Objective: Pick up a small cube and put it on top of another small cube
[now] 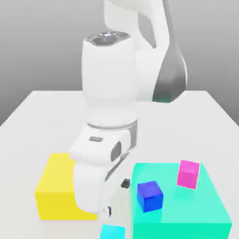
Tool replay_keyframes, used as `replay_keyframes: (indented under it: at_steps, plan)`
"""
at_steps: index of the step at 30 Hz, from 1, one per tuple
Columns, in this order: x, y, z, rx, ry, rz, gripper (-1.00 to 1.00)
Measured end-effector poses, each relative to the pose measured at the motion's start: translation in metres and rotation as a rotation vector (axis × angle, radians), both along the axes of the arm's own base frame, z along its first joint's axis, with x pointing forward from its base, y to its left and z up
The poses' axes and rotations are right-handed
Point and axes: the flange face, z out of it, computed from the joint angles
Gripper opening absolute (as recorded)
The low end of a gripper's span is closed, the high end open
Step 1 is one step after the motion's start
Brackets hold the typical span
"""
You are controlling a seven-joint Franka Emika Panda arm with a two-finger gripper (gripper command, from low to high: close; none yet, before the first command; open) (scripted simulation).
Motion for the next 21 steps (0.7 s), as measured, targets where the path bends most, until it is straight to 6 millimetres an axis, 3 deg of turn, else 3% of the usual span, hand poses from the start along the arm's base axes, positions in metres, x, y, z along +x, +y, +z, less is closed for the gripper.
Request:
replay_keyframes:
  at_steps: [7,8,15,21]
  plan:
    - [-0.007,-0.004,-0.103,-0.029,0.069,0.131,0.0]
    - [-0.008,-0.004,-0.112,-0.028,0.069,0.131,-1.0]
    - [-0.008,-0.004,-0.112,-0.028,0.072,0.132,-1.0]
    - [-0.009,0.003,-0.042,-0.04,0.069,0.191,-1.0]
